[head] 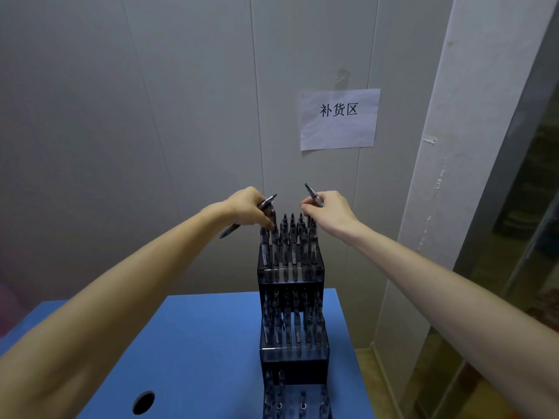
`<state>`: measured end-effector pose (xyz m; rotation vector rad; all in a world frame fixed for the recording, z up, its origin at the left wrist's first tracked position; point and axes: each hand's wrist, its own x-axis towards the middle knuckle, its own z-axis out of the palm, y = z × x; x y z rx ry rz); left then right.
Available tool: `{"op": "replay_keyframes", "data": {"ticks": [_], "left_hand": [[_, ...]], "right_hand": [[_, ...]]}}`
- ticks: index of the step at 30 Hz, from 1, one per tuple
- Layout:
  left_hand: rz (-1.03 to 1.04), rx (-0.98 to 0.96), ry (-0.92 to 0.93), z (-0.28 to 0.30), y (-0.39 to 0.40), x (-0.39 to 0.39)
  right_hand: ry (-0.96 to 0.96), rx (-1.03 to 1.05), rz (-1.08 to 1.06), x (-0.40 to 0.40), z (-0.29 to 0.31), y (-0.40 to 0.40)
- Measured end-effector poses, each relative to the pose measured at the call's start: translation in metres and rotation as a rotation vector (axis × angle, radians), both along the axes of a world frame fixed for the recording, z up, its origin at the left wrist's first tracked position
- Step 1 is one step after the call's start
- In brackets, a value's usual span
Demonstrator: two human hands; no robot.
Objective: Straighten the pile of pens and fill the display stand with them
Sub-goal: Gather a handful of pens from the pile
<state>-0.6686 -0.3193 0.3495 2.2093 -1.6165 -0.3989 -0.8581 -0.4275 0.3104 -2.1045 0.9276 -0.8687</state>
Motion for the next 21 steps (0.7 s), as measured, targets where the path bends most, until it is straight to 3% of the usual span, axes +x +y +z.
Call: {"op": "replay_keyframes", "data": {"ticks": [7, 16, 21], "left_hand": [[0.013, 0.044, -0.028, 0.003, -0.005, 0.001], [-0.032, -0.029, 0.039, -0.005, -0.002, 0.003], [-0.075, -0.119, 0.079, -0.007, 0.004, 0.007]], "right_hand": [[0.002, -0.022, 0.041, 0.006, 0.008, 0.006], [0.028, -0.015, 0.146, 0.017, 0.012, 0.016], [-0.027, -0.008, 0.1, 0.017, 0.01, 0.018]]}}
